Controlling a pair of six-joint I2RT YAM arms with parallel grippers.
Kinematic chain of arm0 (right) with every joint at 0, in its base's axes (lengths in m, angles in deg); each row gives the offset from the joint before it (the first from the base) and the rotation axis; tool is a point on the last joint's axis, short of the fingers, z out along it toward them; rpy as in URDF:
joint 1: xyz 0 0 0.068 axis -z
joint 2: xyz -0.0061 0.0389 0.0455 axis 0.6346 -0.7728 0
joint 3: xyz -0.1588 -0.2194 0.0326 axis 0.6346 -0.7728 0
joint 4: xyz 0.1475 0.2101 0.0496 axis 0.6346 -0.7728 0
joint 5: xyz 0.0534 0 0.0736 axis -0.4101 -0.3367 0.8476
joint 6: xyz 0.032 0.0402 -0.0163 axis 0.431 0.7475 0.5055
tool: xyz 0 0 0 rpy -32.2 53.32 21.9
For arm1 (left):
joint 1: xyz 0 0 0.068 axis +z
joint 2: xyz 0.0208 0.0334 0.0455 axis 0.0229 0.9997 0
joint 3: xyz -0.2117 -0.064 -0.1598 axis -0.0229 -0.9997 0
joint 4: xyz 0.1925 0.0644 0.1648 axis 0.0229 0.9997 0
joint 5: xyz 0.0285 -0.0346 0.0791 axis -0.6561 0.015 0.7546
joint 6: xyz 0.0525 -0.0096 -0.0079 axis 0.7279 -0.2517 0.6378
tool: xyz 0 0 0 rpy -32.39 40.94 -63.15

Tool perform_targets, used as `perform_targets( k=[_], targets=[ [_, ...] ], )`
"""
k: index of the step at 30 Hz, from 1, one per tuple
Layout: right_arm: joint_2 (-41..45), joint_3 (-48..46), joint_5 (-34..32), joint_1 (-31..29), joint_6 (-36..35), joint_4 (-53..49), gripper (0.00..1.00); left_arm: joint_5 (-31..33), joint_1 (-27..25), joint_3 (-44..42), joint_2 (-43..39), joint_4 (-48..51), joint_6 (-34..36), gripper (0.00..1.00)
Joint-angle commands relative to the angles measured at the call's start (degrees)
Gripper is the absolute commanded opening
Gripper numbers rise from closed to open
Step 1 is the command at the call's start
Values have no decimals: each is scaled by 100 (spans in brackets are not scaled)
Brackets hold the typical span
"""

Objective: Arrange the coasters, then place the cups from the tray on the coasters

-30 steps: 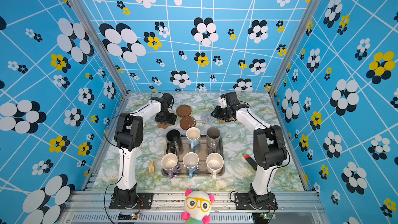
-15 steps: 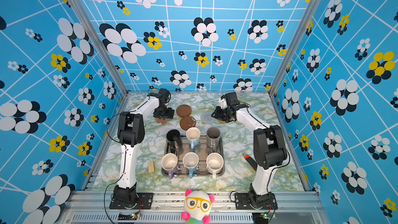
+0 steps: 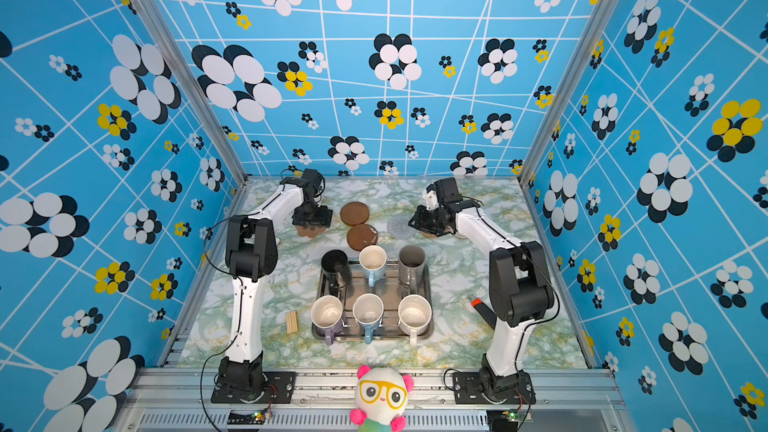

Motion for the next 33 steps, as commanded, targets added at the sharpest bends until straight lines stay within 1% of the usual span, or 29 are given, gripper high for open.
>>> perform_targets(
  k=[1,7,9,13,17,19,22,24,26,30,31,33],
  targets=[
    [-16,246,18,41,43,-119,25,-137,47,118,98,96,-89,88],
    [-283,785,263,29,69,-141,25,-253,30,148,-212,-120,-121,89],
    [-440,1083,368,31,69,-159,26,-282,34,316,-258,-108,-121,90],
    [-1009,2019,696,20,68,-320,29,-386,36,605,-381,-10,-154,91],
    [-1776,3034,1044,-31,87,-553,32,-414,30,586,-731,-5,-169,91],
    [-2299,3629,1149,-70,87,-763,34,-441,21,450,-1000,-12,-219,91],
    [-2997,4658,1183,-163,-108,-1365,37,-582,-14,-139,-1569,-282,-359,91],
    [-3553,5489,1211,-231,-232,-1806,38,-848,-37,-808,-2096,-663,-511,91],
    [-4038,6167,1317,-270,-209,-1995,40,-1151,-41,-1488,-2614,-1066,-698,90],
    [-4861,7196,1556,-302,117,-1960,45,-1459,-63,-2769,-3668,-1789,-1048,90],
    [-5016,7331,1651,-307,269,-1810,49,-1473,-74,-3041,-3906,-1902,-1118,89],
    [-5146,7315,1823,-314,533,-1417,50,-1475,-92,-3441,-4317,-2058,-1215,89]
  ],
)
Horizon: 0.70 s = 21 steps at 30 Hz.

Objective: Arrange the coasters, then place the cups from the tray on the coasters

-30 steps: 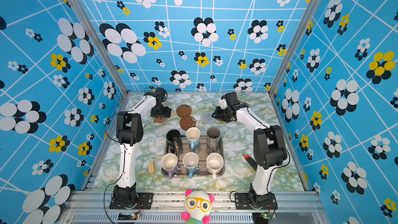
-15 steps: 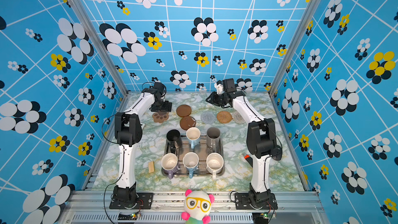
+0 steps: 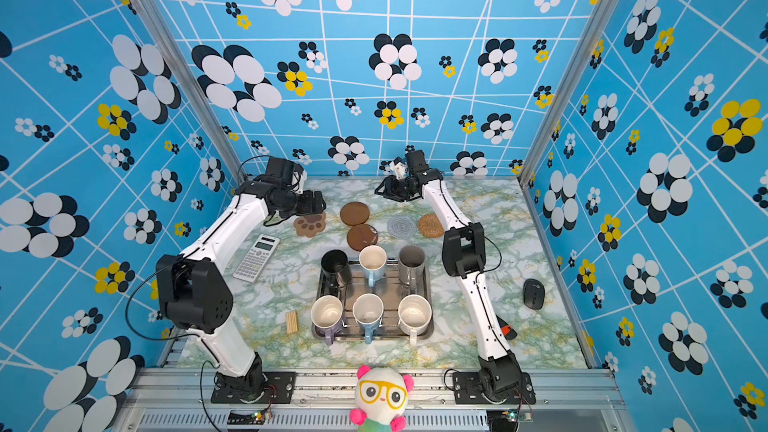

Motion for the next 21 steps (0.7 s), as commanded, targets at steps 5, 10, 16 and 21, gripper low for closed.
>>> perform_targets(
  k=[5,10,16,21],
  targets=[
    [-436,61,678,-50,1029,1220,54,-106,-172,-1062,-1183,-686,-422,89],
    [-757,61,896,-116,1659,1972,54,81,-290,-1362,-1510,-733,-452,90],
    [-1010,70,854,-204,2053,2256,53,67,-350,-1605,-1595,-802,-562,90],
    [-1104,77,784,-274,2133,2355,52,109,-377,-1677,-1690,-785,-555,90]
  ],
)
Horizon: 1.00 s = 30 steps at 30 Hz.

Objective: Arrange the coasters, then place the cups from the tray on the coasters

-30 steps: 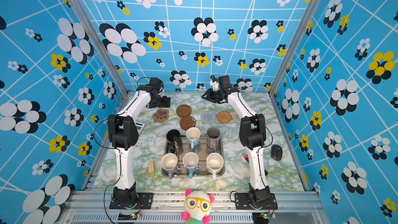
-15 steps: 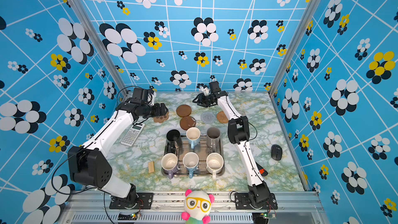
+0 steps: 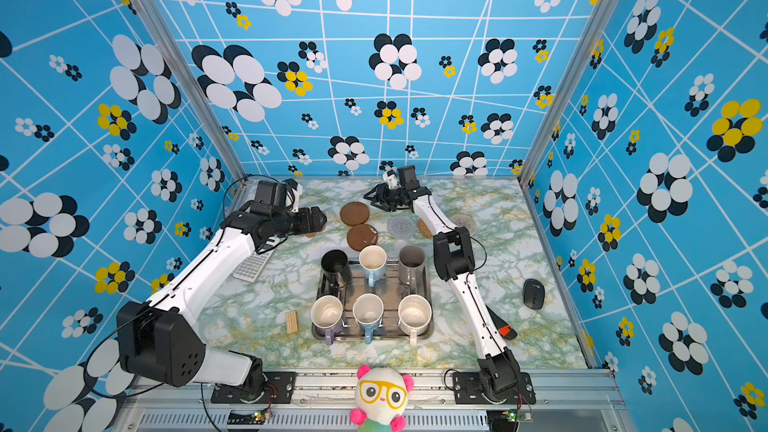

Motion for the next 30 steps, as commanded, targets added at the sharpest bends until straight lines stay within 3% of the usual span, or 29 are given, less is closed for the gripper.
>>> perform_targets(
  k=[1,19,30],
  targets=[
    [-97,63,59,-82,194,275,52,103,-48,-75,-238,-44,-52,90],
    [-144,76,-162,-95,84,86,52,193,-100,-310,-704,-36,-99,90],
    [-422,199,-306,-95,472,318,53,255,-100,-439,-865,-49,-120,90]
  ],
)
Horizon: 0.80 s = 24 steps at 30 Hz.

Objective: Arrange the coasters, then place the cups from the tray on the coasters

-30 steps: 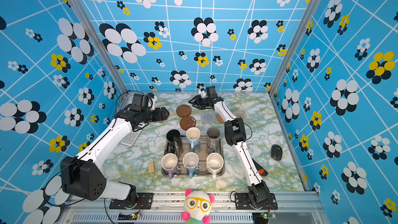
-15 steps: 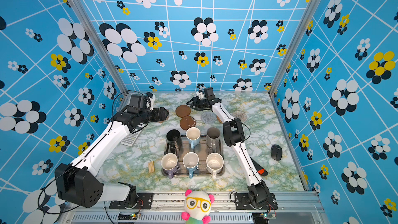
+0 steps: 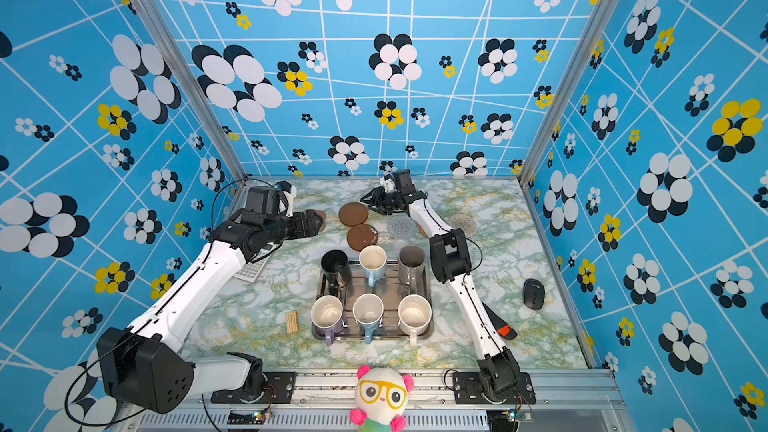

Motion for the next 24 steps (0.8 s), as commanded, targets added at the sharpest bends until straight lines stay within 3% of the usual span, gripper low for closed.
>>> perform_targets(
  k=[1,14,24],
  targets=[
    [-223,140,-199,1,123,26,52,72,-22,-93,-135,-20,-97,90],
    [-394,149,-217,-76,219,-43,52,63,-22,-148,-83,-53,-120,91],
    [-324,158,73,-294,-281,-721,51,47,-22,-240,-133,-123,-137,91]
  ],
)
